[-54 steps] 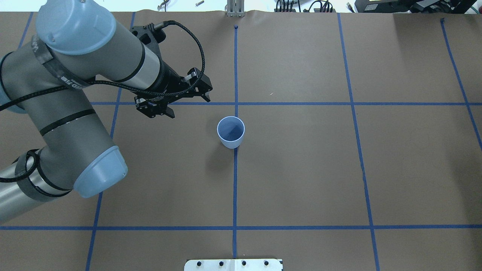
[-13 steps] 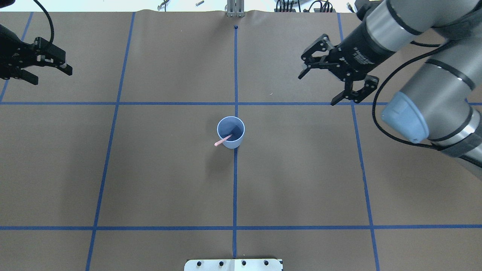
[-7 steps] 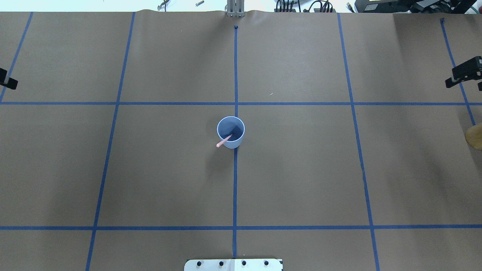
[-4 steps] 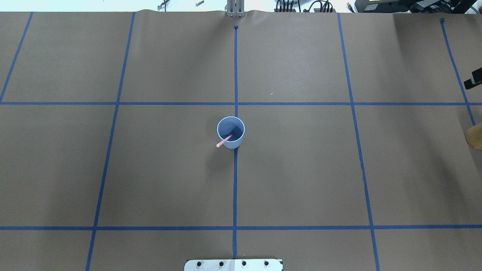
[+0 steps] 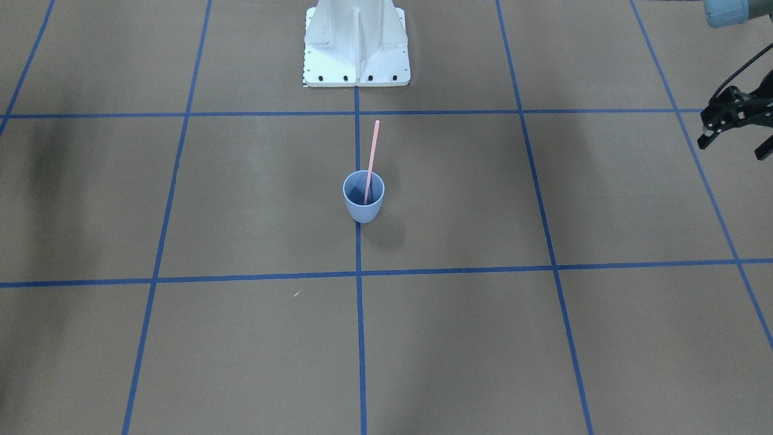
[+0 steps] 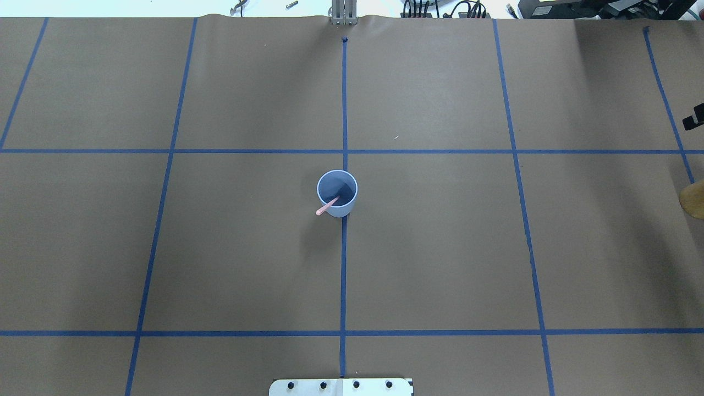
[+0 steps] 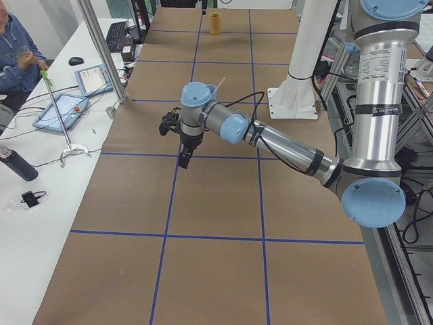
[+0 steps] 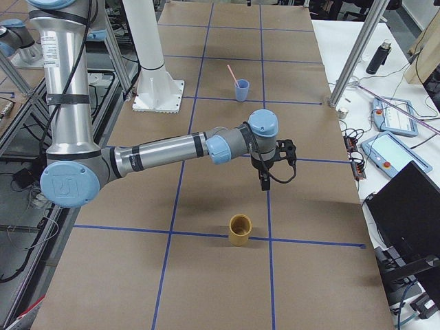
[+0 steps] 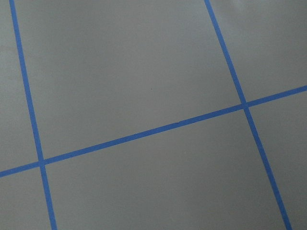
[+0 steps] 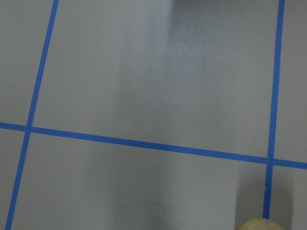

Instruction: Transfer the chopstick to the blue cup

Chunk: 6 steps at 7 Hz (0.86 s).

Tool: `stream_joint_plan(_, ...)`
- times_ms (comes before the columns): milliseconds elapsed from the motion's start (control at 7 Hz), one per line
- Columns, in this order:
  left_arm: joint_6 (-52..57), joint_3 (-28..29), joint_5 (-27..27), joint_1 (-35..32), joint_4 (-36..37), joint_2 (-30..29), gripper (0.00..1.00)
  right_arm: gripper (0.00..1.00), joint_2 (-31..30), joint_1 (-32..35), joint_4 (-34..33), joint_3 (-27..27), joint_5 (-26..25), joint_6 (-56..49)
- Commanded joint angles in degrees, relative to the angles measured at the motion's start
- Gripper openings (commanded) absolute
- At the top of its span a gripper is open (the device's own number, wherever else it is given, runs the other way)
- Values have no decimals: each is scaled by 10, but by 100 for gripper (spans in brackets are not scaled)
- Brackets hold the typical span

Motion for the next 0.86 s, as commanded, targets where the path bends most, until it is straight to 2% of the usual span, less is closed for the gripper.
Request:
stream_joint_plan(0,22,55,-27,-35,3,-1,98,100,-8,14,2,3,11,-2)
stream_joint_plan(286,98,125,-38,-63,4,5,98,100,-15,17,2,22,14,-2)
stream_joint_plan(429,81,124,-59,-65,5,7,98,100,-31,17,2,22,25,-2)
stream_joint_plan(714,35,121,-60,-65,1,20,98,100,-51,17,2,38,27,-2)
